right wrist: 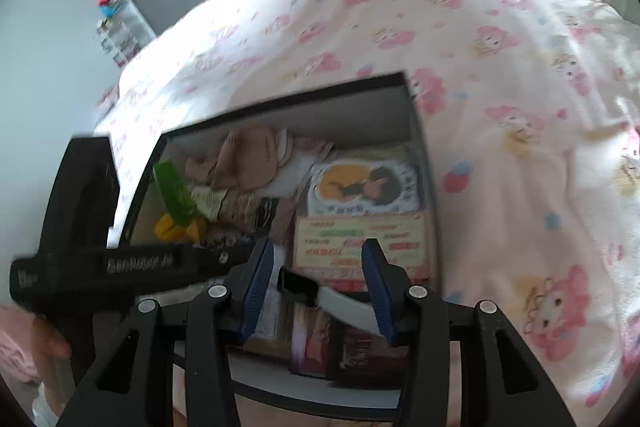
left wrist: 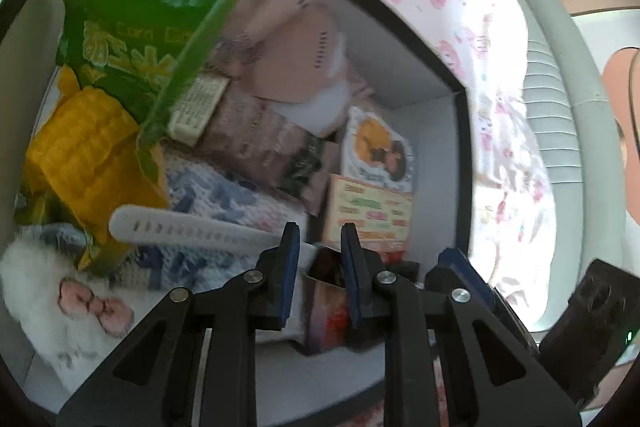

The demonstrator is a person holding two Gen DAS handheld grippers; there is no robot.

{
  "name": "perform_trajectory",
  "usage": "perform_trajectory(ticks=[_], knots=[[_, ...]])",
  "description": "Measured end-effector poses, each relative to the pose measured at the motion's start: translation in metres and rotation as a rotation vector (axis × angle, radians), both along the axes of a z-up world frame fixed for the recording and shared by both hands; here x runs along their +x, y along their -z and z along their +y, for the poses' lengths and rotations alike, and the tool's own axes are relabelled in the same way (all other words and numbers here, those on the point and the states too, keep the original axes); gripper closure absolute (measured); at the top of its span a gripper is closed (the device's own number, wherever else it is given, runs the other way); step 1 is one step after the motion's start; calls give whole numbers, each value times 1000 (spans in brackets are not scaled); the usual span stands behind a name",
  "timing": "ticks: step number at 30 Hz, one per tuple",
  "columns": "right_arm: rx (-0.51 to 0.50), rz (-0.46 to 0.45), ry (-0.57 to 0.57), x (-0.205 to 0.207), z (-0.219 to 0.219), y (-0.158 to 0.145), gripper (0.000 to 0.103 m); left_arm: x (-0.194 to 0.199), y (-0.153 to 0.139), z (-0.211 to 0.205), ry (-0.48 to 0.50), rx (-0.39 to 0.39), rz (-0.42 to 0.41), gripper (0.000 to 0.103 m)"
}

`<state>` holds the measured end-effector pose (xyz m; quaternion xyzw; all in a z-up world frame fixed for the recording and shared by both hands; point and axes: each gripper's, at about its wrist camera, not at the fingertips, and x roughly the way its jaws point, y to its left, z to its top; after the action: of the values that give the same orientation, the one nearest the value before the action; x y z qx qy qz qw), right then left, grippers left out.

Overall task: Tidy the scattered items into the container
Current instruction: 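Open the left gripper to release the watch and withdraw upward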

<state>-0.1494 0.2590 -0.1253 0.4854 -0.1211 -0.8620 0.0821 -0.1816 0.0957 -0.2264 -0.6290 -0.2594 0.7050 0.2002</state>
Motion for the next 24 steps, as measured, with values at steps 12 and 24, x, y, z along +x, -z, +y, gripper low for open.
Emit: perform_trajectory(ticks=[12, 24], knots=[[51, 26, 24, 25, -12, -13, 61, 56, -60, -11, 74, -8, 171, 84], [35, 129, -9, 90, -48, -58, 61, 66, -97, -35, 94, -172, 343, 84]])
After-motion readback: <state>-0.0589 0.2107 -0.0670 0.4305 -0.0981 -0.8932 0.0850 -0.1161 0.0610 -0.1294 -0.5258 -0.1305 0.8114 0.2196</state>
